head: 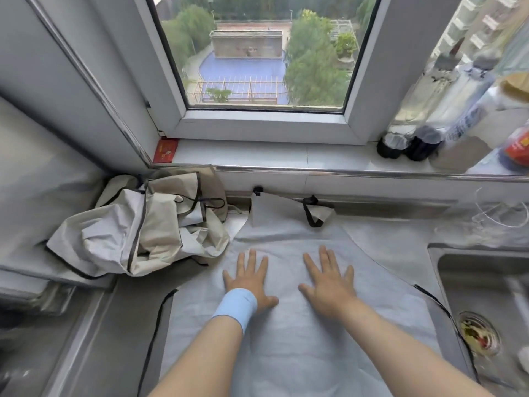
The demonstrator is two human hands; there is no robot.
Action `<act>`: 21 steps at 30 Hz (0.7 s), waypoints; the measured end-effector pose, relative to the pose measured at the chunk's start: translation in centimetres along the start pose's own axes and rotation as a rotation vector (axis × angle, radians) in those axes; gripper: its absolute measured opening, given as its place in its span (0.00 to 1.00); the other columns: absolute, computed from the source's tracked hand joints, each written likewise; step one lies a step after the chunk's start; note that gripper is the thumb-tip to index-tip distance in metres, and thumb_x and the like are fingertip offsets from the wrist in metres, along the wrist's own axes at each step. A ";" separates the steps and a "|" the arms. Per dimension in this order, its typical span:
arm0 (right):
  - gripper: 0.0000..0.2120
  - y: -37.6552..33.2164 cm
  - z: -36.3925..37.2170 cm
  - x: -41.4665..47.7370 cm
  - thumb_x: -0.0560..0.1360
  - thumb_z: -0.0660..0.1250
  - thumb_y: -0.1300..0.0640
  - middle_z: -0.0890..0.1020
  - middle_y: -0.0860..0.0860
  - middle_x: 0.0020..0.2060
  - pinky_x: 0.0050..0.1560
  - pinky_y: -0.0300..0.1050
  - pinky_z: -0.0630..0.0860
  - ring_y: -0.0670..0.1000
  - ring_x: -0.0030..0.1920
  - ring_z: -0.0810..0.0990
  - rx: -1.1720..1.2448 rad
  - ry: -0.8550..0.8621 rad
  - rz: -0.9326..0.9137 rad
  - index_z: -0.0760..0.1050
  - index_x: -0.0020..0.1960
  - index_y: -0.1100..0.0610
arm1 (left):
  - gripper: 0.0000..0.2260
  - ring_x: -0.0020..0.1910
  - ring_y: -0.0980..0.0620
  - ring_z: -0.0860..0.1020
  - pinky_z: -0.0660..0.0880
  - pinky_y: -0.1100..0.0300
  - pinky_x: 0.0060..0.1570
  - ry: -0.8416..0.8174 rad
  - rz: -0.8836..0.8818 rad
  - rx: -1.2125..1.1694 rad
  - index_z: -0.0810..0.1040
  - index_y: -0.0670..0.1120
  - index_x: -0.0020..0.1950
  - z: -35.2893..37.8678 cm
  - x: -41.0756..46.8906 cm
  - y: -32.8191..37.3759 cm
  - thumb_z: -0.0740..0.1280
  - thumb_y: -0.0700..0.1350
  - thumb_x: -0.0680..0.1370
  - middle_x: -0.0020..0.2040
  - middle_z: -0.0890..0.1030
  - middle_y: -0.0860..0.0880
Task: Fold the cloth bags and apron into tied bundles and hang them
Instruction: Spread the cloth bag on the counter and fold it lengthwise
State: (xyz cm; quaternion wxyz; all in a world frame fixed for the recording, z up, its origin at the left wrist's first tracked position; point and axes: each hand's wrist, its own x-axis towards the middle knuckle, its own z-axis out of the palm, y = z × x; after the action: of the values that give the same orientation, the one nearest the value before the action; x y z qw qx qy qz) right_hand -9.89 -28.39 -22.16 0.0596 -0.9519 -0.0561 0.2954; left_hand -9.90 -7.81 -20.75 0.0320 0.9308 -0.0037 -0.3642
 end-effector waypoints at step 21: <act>0.08 -1.6 -11.3 8.8 0.71 0.66 0.57 0.81 0.52 0.46 0.49 0.51 0.68 0.58 0.49 0.79 -0.033 0.612 -0.030 0.81 0.48 0.54 | 0.26 0.69 0.48 0.66 0.66 0.52 0.66 0.795 0.351 -0.200 0.68 0.49 0.71 -12.0 3.8 1.1 0.67 0.39 0.73 0.69 0.69 0.50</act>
State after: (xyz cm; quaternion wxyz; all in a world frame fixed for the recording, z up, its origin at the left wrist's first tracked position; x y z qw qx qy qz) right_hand 3.67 -26.49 -17.57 0.0627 -0.9965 -0.0546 -0.0071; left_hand 1.02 -8.35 -14.47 0.1823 0.9761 -0.1136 0.0342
